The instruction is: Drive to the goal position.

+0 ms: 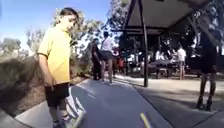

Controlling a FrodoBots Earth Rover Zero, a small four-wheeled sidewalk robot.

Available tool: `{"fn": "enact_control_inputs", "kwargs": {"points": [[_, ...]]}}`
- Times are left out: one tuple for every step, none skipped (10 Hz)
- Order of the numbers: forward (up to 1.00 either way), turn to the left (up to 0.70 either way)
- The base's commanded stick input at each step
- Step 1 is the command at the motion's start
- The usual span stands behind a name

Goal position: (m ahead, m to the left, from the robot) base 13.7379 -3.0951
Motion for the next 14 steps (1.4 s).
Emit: {"fn": "enact_control_inputs", "kwargs": {"points": [[0.98, 0.00], [0.98, 0.00], [0.97, 0.00], [0.98, 0.00], [0.98, 0.00], [0.98, 0.00], [0.97, 0.00], [0.97, 0.00], [0.97, 0.00], [0.98, 0.00], [0.38, 0.00], [-0.13, 0.00], [-0.08, 0.00], [0.00, 0.00]]}}
